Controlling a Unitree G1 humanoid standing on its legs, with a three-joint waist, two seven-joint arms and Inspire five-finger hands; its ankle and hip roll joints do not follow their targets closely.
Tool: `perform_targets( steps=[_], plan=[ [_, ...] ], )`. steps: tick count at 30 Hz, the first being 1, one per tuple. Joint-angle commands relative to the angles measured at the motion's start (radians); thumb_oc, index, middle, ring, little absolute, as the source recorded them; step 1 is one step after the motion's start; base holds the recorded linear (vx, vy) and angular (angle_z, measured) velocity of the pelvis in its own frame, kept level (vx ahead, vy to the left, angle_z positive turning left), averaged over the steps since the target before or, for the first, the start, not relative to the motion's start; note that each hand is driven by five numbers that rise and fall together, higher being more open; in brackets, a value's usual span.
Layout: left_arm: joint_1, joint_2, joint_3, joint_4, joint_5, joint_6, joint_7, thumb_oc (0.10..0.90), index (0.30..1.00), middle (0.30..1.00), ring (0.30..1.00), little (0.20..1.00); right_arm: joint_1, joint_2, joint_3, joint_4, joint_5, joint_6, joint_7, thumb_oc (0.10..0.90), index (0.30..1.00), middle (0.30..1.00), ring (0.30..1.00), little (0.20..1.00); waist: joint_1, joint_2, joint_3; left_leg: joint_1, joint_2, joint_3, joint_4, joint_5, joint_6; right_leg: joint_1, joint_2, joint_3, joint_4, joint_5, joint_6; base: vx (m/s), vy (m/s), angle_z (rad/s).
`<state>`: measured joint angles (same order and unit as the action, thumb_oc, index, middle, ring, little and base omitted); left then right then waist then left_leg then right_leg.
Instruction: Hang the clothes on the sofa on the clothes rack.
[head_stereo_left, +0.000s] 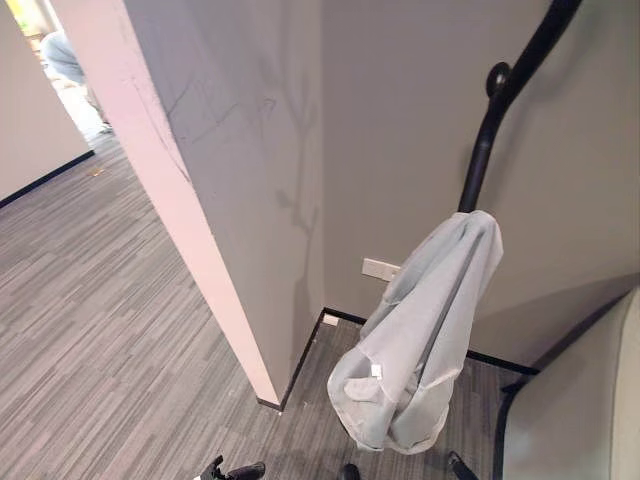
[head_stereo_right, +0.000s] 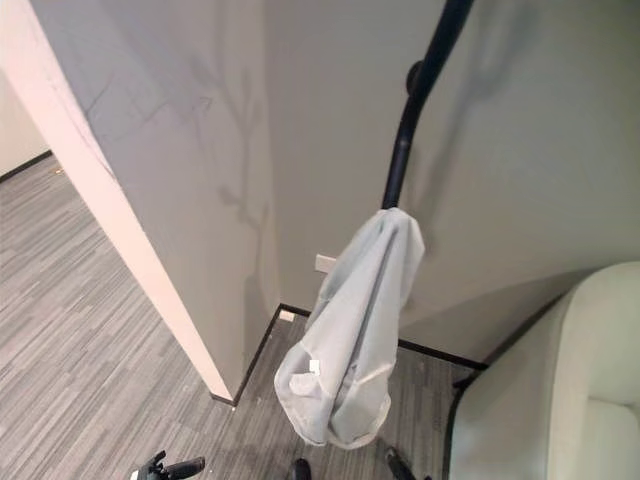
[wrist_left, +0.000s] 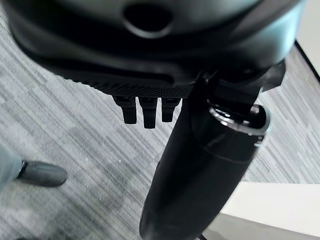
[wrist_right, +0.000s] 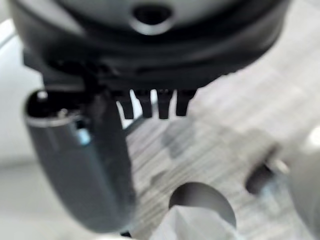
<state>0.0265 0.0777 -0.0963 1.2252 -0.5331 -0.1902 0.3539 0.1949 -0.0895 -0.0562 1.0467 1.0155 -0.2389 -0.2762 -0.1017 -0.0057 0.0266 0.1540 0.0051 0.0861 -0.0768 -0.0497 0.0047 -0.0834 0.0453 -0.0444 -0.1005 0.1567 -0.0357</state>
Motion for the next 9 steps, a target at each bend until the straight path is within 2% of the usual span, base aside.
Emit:
perform_targets(
  steps=[1,3,5,9],
  plan=[
    [-0.046,0.036,0.022,0.03,-0.025,-0.041,-0.049,0.8,0.9,0.9,0.9,0.9,-0.084,-0.007,-0.086,0.144,0.261,0.021,0.132,0.8,0.9,0.9,0.9,0.9,-0.012,-0.029,-0.017,-0.009,0.037,-0.024,-0.01,-0.033,-0.068,0.114,-0.08,0.041,0.026,-0.106,0.135,0.01,0.002,-0.26],
    [-0.057,0.038,-0.001,0.032,-0.017,-0.041,-0.089,0.8,0.9,0.9,0.9,0.9,-0.127,-0.03,-0.148,0.298,0.297,0.074,0.142,0.8,0.9,0.9,0.9,0.9,-0.011,-0.026,-0.021,-0.01,0.038,-0.022,-0.01,-0.035,-0.069,0.114,-0.079,0.042,0.024,-0.106,0.136,0.02,0.001,-0.15],
    [-0.064,0.032,-0.027,0.057,0.006,-0.027,-0.118,0.8,0.9,0.9,0.9,0.9,-0.158,-0.046,-0.18,0.405,0.268,0.108,0.13,0.8,0.9,0.9,0.9,0.9,-0.01,-0.024,-0.026,-0.009,0.039,-0.021,-0.01,-0.036,-0.069,0.115,-0.079,0.04,0.022,-0.108,0.136,0.01,0.0,0.02],
    [-0.078,0.022,-0.061,0.089,0.048,-0.004,-0.149,0.8,0.9,0.9,0.9,0.9,-0.24,-0.067,-0.198,0.514,0.2,0.142,0.098,0.8,0.9,0.9,0.9,0.9,0.003,-0.016,-0.037,-0.007,0.041,-0.026,-0.01,-0.038,-0.067,0.124,-0.082,0.029,0.019,-0.11,0.136,0.03,0.0,0.07]
  ],
)
